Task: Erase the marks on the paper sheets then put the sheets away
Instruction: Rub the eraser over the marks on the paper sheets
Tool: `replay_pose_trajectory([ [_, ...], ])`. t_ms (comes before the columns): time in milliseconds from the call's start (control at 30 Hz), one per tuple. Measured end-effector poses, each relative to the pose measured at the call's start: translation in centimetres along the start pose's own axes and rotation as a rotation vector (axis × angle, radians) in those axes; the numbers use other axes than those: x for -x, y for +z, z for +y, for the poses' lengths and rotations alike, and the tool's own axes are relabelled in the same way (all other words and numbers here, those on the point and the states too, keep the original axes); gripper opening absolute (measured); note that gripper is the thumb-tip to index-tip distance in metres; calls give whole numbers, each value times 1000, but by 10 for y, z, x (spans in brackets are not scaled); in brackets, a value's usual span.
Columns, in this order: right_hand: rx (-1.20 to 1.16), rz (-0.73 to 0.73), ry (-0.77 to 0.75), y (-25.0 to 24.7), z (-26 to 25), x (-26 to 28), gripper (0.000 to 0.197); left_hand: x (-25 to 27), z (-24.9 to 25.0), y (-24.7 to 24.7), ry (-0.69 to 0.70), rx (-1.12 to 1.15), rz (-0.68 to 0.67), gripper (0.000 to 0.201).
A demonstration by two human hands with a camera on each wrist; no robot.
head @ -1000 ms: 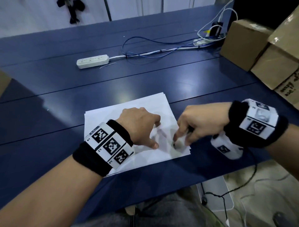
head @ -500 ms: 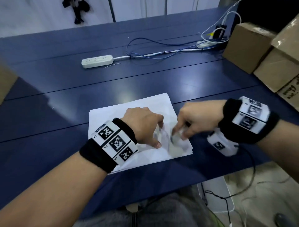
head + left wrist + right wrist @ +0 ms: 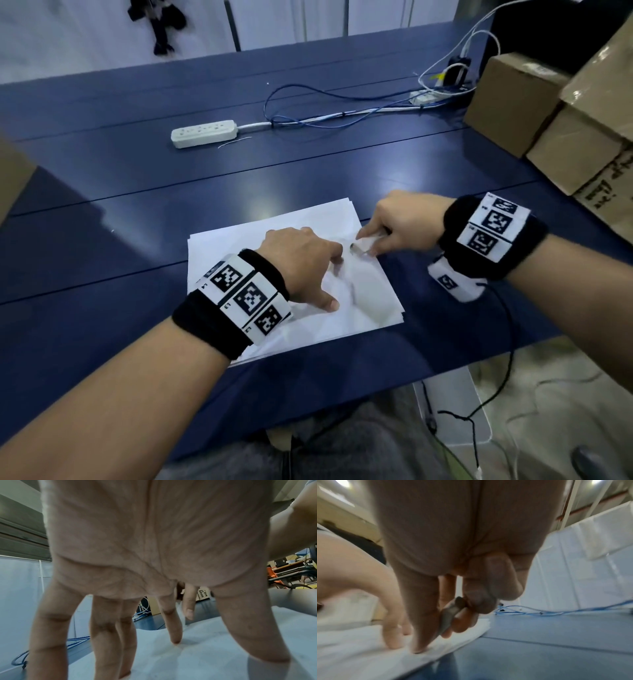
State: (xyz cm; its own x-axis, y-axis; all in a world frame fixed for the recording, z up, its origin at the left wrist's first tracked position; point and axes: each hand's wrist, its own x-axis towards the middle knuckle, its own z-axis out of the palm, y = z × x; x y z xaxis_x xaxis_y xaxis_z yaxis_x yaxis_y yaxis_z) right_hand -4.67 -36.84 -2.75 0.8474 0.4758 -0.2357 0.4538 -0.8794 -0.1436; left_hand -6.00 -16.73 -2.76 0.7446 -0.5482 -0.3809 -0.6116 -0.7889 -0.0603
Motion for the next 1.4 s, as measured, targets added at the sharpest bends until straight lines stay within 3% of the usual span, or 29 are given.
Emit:
replay_pose_trajectory([
  [67, 22, -2, 19, 4, 5, 5, 33, 0, -1, 1, -5, -2, 8, 71],
  [200, -201, -332, -136, 10, -19, 40, 35, -1, -3, 4, 6, -4, 16, 73],
  [233, -210, -323, -128, 10, -21, 41, 35, 0, -2, 4, 6, -1, 17, 73],
  [333, -93, -24, 21, 3, -13, 19, 32, 2, -1, 4, -6, 4, 9, 72],
  [400, -35, 60, 101, 0, -11, 10, 33, 4, 0, 5, -17, 13, 10, 72],
  [633, -185, -167, -68, 12, -35, 41, 33, 8, -1, 9, -35, 31, 31, 73],
  [800, -160, 22, 77, 13, -23, 40, 32, 14, 0, 12, -67, 90, 25, 72],
  [967, -157, 216, 382, 11, 12, 45, 31, 15, 3, 15, -86, 120, 25, 75],
  [1067, -164, 218, 556, 12, 32, 46, 29, 16, -3, 18, -101, 142, 60, 81],
  [1200, -253, 230, 663, 11, 43, 48, 23, 32, -25, 22, -146, 219, 162, 81],
  [1400, -194, 190, 692, 11, 37, 49, 22, 81, -101, 38, -406, 433, 273, 74],
])
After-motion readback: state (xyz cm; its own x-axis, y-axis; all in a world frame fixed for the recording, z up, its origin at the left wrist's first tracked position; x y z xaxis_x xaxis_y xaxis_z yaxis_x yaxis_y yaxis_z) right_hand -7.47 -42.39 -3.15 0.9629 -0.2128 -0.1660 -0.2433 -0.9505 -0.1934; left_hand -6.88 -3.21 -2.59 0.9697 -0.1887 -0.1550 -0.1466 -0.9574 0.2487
